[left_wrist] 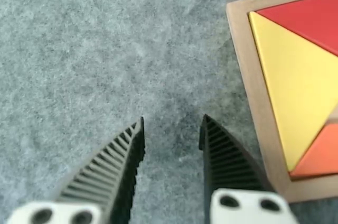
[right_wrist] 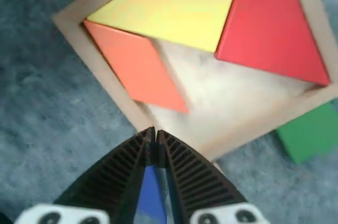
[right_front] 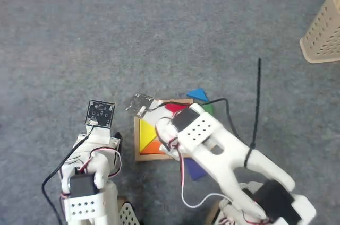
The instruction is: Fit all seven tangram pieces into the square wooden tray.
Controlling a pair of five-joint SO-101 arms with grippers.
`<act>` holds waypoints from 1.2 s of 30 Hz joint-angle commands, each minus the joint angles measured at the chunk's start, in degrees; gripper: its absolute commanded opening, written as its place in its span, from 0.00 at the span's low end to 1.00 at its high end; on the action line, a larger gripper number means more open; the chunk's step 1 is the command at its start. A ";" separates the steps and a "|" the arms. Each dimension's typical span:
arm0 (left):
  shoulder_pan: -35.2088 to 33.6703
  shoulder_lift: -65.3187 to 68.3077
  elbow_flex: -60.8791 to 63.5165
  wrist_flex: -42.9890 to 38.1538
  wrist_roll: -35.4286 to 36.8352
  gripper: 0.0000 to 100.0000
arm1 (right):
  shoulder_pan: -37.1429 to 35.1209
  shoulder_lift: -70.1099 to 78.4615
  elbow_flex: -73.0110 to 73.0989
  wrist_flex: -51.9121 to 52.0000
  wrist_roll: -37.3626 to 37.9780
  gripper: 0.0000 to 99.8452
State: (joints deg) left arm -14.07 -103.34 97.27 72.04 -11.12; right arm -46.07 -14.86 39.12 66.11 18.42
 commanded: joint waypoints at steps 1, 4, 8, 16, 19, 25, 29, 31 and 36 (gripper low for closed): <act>0.09 -0.35 -0.66 0.26 -0.26 0.17 | 5.05 -4.70 -0.97 2.42 -0.53 0.01; 0.09 -0.35 -0.66 0.26 -0.26 0.17 | 6.02 -6.37 2.11 3.74 2.02 0.01; 0.09 -0.35 -0.66 0.26 -0.26 0.17 | 5.93 -10.95 8.26 3.56 2.64 0.03; 0.09 -0.35 -0.66 0.26 -0.26 0.17 | 5.23 -20.35 21.63 -0.66 3.69 0.17; 0.09 -0.35 -0.66 0.26 -0.26 0.17 | 4.18 -19.56 22.33 -1.10 5.10 0.18; 0.09 -0.35 -0.66 0.26 -0.26 0.17 | 4.35 -12.35 21.98 -4.44 5.10 0.18; 0.09 -0.35 -0.66 0.26 -0.26 0.17 | 5.23 -6.81 19.08 -3.38 5.10 0.17; 0.09 -0.35 -0.66 0.26 -0.26 0.17 | 7.25 -5.14 18.02 -3.12 5.10 0.17; 0.09 -0.35 -0.66 0.26 -0.26 0.17 | 16.40 -4.18 16.97 -3.47 5.63 0.17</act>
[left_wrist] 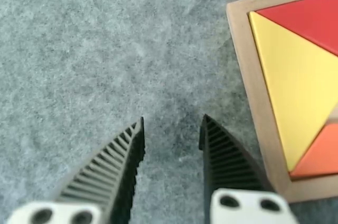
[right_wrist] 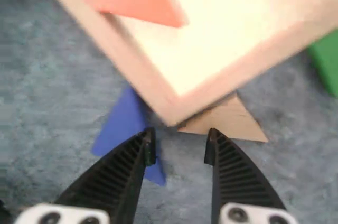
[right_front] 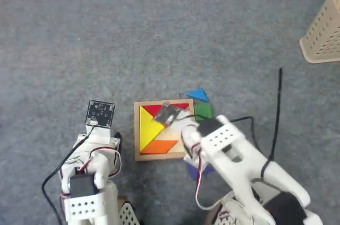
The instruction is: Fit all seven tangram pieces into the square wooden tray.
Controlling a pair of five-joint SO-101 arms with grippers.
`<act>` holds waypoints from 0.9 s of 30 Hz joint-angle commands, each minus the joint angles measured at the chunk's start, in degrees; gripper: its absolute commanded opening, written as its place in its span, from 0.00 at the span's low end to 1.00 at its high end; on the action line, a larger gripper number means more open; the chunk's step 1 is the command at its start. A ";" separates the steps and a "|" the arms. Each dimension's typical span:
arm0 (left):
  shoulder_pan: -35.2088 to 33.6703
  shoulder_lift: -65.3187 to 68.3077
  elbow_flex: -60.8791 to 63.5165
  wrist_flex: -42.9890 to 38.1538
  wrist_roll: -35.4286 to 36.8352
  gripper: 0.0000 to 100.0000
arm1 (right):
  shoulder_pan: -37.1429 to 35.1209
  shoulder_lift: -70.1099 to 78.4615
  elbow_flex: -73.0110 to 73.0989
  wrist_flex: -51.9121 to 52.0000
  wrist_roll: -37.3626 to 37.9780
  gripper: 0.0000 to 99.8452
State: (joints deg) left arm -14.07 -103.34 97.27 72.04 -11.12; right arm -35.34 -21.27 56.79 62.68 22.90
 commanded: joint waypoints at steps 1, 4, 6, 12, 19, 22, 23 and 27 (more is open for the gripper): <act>0.09 -0.35 -0.66 0.26 -0.26 0.17 | 7.52 2.33 -0.70 -0.40 2.02 0.17; 0.09 -0.35 -0.66 0.26 -0.26 0.17 | 11.74 2.42 -0.62 -0.92 4.22 0.17; 0.09 -0.35 -0.66 0.26 -0.26 0.17 | 13.49 2.24 -0.70 -0.92 4.31 0.17; 0.09 -0.35 -0.66 0.26 -0.26 0.17 | 13.58 -1.27 -1.32 1.71 4.22 0.17; 0.09 -0.35 -0.66 0.26 -0.26 0.17 | 10.59 -16.84 -0.88 7.52 -0.09 0.17; 0.09 -0.35 -0.66 0.26 -0.26 0.17 | 5.05 -23.16 1.05 8.40 -3.69 0.14; 0.09 -0.35 -0.66 0.26 -0.26 0.17 | 3.21 -24.84 2.02 7.60 -5.10 0.13; 0.09 -0.35 -0.66 0.26 -0.26 0.17 | -2.68 -28.18 6.33 4.79 -3.87 0.08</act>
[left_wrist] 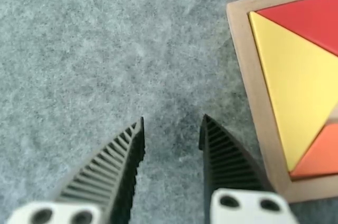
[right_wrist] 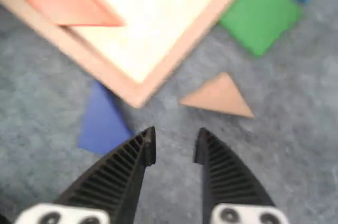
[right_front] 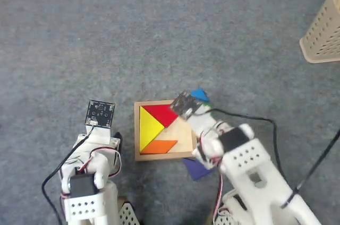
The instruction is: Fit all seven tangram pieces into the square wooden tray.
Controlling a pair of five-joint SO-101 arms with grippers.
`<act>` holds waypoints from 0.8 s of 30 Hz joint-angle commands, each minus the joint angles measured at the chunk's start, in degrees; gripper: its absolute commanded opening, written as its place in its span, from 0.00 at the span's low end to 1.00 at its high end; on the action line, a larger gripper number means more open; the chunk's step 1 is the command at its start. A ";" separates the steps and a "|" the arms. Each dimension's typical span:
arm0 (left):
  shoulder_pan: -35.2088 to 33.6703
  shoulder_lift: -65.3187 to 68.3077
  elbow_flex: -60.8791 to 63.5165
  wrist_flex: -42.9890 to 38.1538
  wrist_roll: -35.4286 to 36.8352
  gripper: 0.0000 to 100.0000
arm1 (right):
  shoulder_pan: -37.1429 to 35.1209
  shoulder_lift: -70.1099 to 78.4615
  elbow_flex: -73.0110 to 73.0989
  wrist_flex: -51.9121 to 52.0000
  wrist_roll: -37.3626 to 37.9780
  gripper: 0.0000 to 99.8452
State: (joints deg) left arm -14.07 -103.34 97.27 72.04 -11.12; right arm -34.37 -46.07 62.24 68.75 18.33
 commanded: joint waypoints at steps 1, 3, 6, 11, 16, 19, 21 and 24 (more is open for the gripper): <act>0.09 -0.35 -0.66 0.26 -0.26 0.17 | -4.53 -3.12 1.23 -0.22 2.46 0.10; 0.09 -0.35 -0.66 0.26 -0.26 0.17 | -5.49 -1.36 0.88 1.27 5.63 0.14; 0.09 -0.35 -0.66 0.26 -0.26 0.17 | -7.43 2.51 0.44 1.63 8.18 0.23; 0.09 -0.35 -0.66 0.26 -0.26 0.17 | -13.85 8.57 0.70 1.10 11.25 0.28; 0.09 -0.35 -0.66 0.26 -0.26 0.17 | -9.01 14.99 0.53 -1.89 12.92 0.28; 0.09 -0.35 -0.66 0.26 -0.26 0.17 | -5.93 19.56 0.35 -3.91 14.15 0.27; 0.09 -0.35 -0.66 0.26 -0.26 0.17 | -4.09 22.29 -0.70 -4.97 13.98 0.27; 0.09 -0.35 -0.66 0.26 -0.26 0.17 | 0.04 26.07 -3.52 -5.05 13.80 0.22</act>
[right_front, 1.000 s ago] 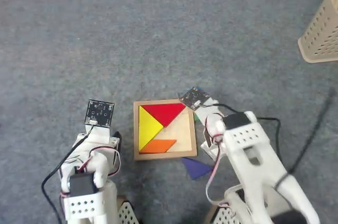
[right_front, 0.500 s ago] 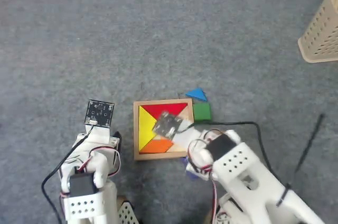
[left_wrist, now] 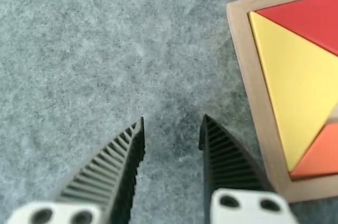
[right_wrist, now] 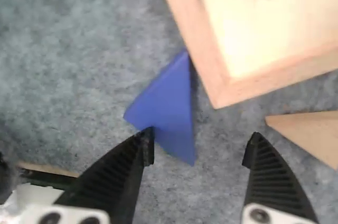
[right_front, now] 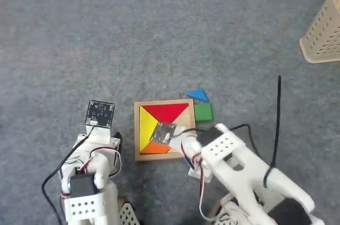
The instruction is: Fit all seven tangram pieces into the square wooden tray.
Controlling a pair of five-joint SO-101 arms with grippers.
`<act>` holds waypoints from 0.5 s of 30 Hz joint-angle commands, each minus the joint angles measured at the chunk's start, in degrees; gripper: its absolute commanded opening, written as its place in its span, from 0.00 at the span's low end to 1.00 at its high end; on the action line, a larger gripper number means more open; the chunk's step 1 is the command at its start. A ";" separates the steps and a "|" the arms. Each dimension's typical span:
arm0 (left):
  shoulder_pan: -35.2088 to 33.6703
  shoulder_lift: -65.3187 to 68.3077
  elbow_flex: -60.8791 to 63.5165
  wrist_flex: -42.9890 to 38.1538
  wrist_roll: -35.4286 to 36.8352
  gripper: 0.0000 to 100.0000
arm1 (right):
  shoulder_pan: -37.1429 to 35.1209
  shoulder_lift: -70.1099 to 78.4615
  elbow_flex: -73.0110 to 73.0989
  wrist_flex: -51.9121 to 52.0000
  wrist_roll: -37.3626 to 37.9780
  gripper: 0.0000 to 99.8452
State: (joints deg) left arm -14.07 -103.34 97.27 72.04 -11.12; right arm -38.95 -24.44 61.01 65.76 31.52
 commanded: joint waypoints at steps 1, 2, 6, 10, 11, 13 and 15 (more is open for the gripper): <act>0.09 -0.35 -0.66 0.26 -0.26 0.17 | 6.29 5.58 -2.99 -2.07 0.62 0.20; 0.09 -0.35 -0.66 0.26 -0.26 0.17 | 7.78 6.81 -3.52 -2.24 0.62 0.19; 0.09 -0.35 -0.66 0.26 -0.26 0.17 | 12.70 11.56 -6.07 -0.66 0.53 0.18; 0.09 -0.35 -0.66 0.26 -0.26 0.17 | 17.71 14.29 -9.58 1.19 0.53 0.18; 0.09 -0.35 -0.66 0.26 -0.26 0.17 | 19.38 14.73 -10.37 1.19 0.53 0.18; 0.09 -0.35 -0.66 0.26 -0.26 0.17 | 22.73 14.90 -11.60 1.19 0.53 0.18; 0.09 -0.35 -0.66 0.26 -0.26 0.17 | 25.63 14.90 -12.84 1.19 0.44 0.18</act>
State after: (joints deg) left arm -14.07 -103.34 97.27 72.04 -11.12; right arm -18.11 -10.20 50.81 66.73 31.52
